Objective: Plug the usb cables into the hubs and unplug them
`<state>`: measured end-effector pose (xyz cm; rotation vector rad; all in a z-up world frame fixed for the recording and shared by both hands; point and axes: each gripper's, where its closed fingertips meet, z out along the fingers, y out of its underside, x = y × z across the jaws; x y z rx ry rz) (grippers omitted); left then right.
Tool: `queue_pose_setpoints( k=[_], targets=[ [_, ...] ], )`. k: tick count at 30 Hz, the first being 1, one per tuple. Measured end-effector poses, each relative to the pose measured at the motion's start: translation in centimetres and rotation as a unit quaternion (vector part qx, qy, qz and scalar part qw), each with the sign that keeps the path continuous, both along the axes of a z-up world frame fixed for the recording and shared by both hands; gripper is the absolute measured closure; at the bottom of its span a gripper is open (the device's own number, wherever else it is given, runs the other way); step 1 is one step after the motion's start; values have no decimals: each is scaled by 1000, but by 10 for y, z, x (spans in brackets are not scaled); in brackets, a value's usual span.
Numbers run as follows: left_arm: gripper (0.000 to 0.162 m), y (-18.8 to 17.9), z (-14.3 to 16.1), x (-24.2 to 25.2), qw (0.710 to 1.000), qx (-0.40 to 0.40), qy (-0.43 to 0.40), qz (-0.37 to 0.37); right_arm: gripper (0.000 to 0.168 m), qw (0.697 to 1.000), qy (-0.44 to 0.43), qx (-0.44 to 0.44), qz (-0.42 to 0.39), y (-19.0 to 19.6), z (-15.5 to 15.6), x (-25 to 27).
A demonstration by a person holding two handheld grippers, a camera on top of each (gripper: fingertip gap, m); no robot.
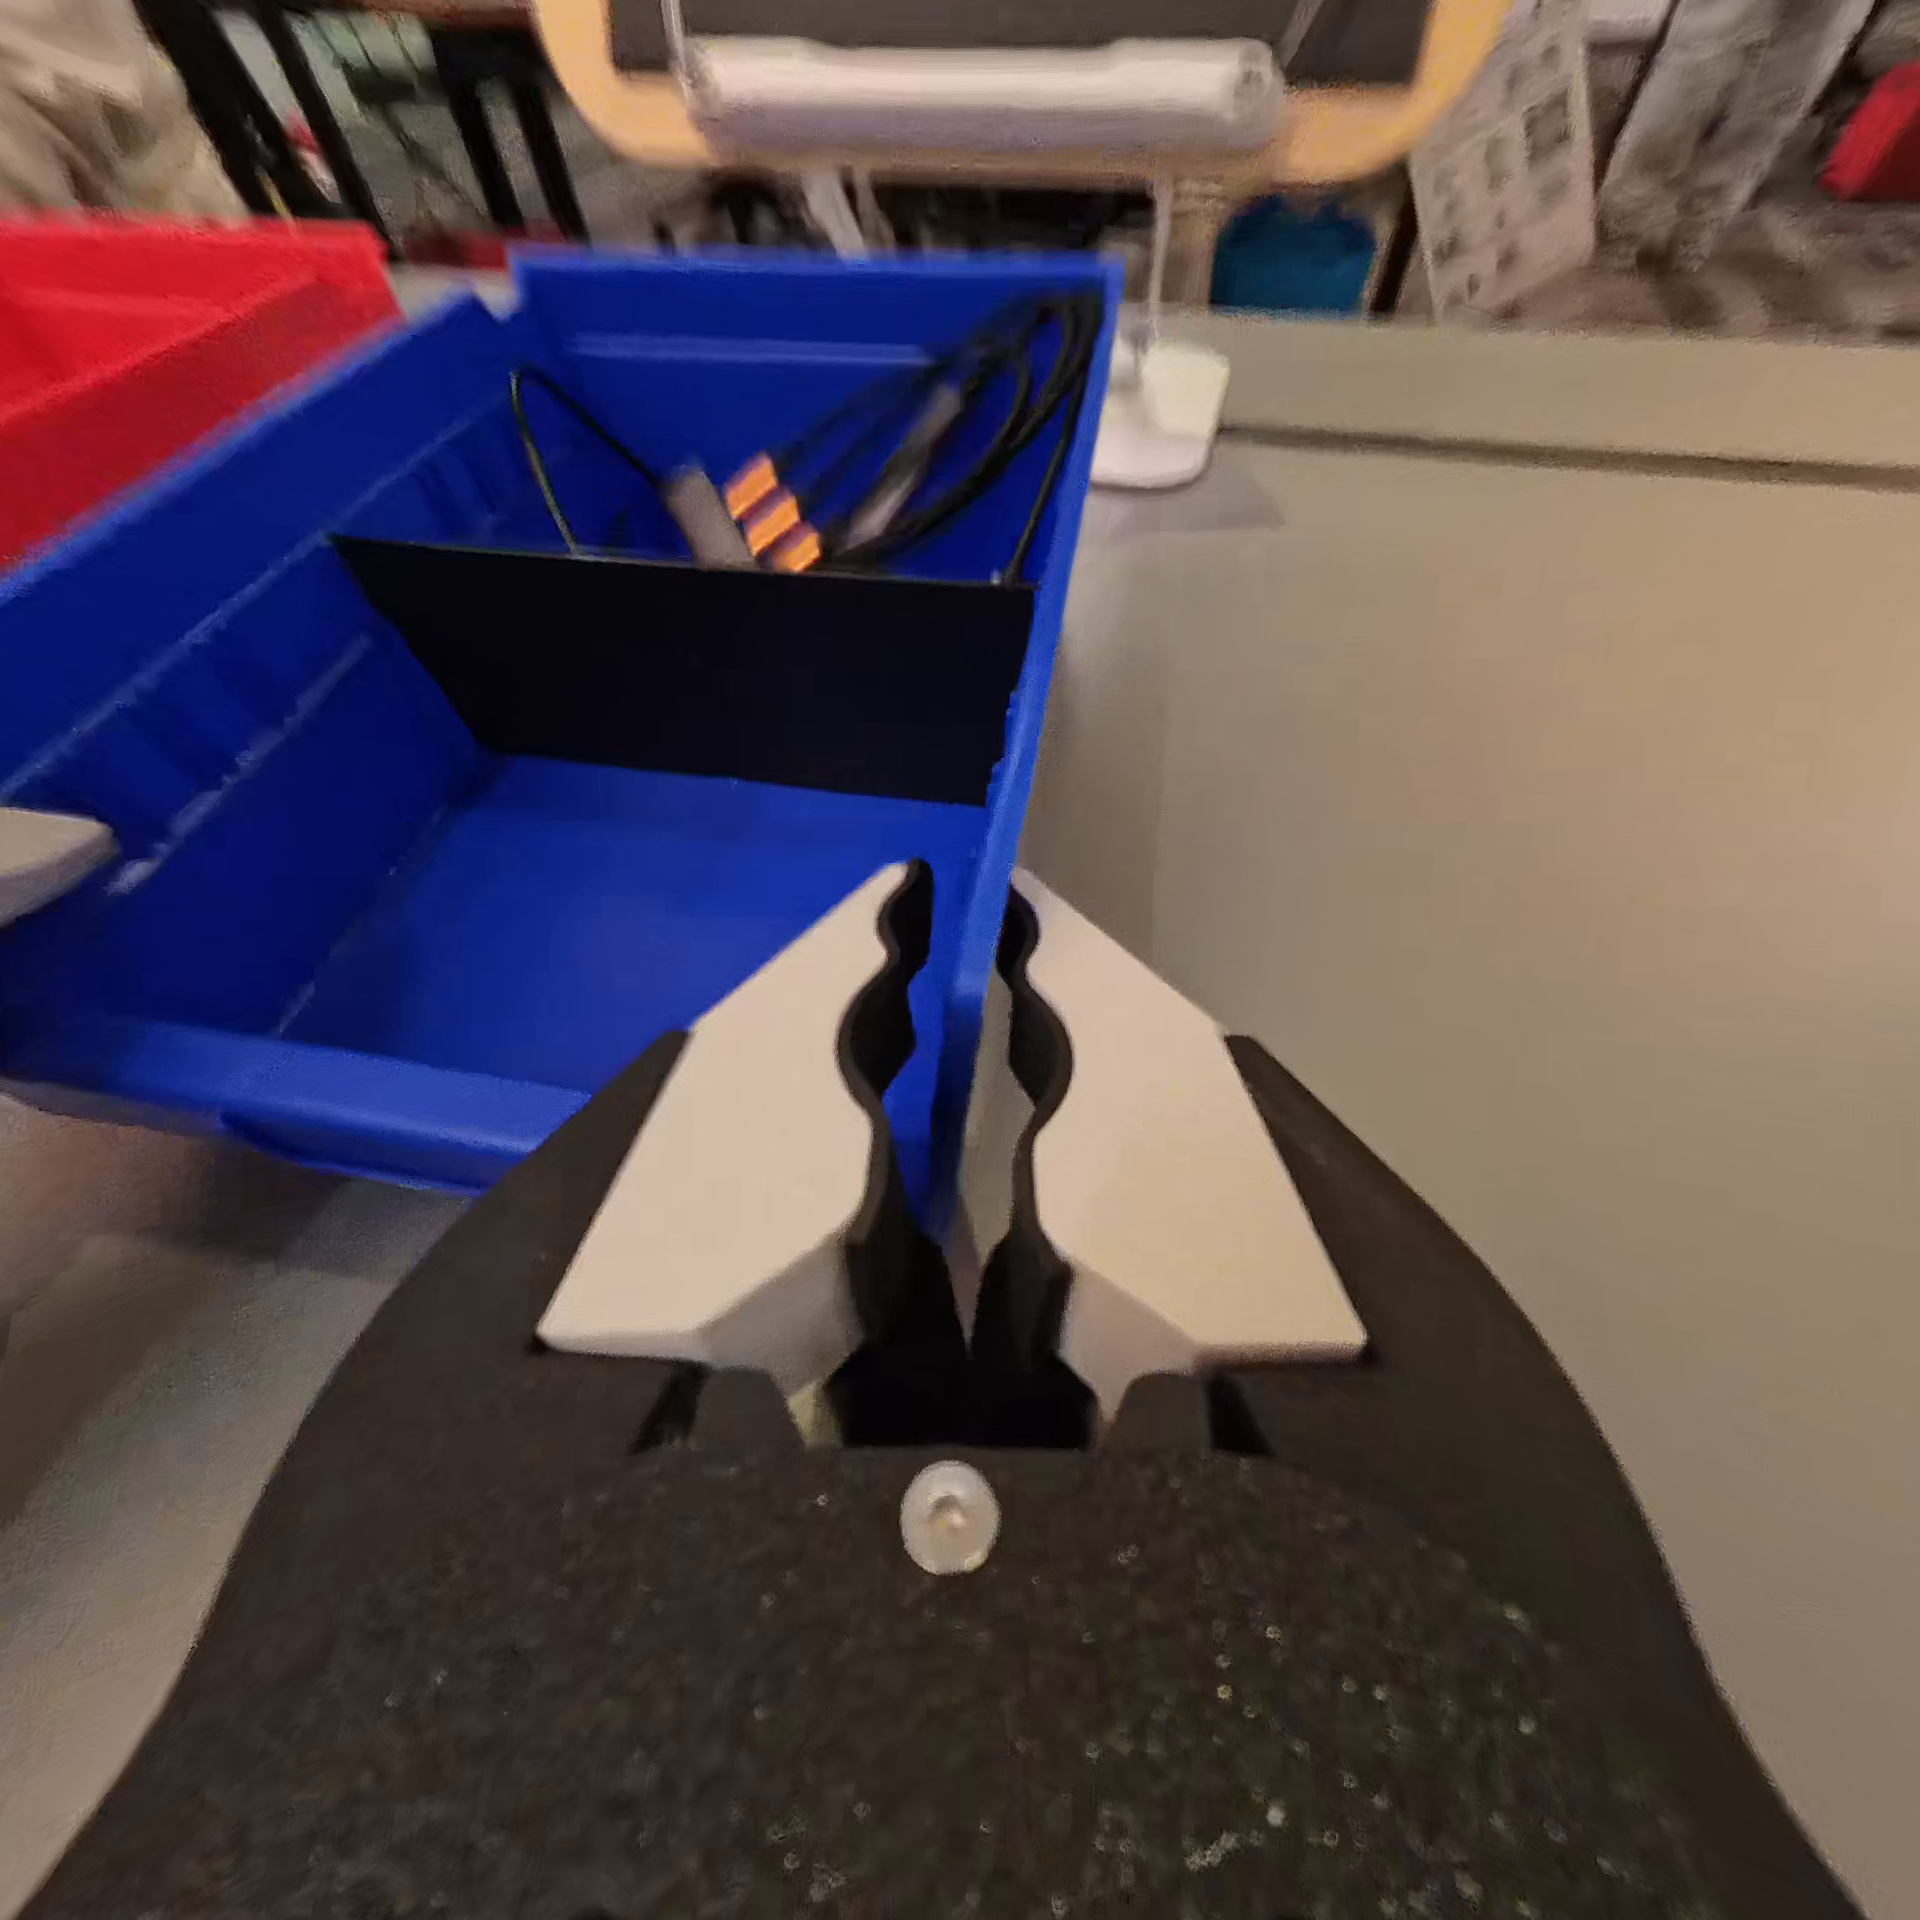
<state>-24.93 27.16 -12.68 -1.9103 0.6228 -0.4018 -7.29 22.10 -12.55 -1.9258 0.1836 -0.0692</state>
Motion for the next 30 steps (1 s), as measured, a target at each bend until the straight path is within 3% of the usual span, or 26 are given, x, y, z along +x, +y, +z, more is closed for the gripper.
queue_pose_setpoints(
  k=[2, 5, 9, 13, 17, 19, 23, 26, 27, 30],
  targets=[
    [152, 0, -3, -4, 1000, 4, 12, -22, 144, 1000, -2, 1, 18, 3, 2, -7],
    [147, -4, 0, -4, 998, 5, 29, -56, 142, 999, 8, 2, 37, -2, 1, -10],
    [135, -13, 39, -29, 994, -5, -88, -68, 142, 996, -12, 36, 83, -21, 11, -12],
    [128, 21, 65, -144, 989, 29, -140, 48, 139, 993, -45, 71, 79, -37, 24, 4],
    [112, 77, 24, -284, 980, 24, -58, 189, 134, 994, -35, 77, 72, -44, 25, 8],
    [105, 96, 19, -303, 981, -3, -80, 179, 135, 992, -47, 82, 79, -49, 28, 2],
    [107, 123, 9, -290, 990, -16, -72, 120, 136, 985, -101, 97, 98, -61, 36, -18],
    [129, 133, 7, -263, 995, -17, -77, 63, 138, 977, -137, 95, 131, -69, 35, -44],
    [147, 136, 8, -258, 995, -14, -81, 62, 138, 975, -142, 87, 145, -71, 31, -55],
    [157, 139, 7, -257, 991, -32, -97, 88, 138, 973, -94, 60, 204, -73, 16, -104]
  ],
)
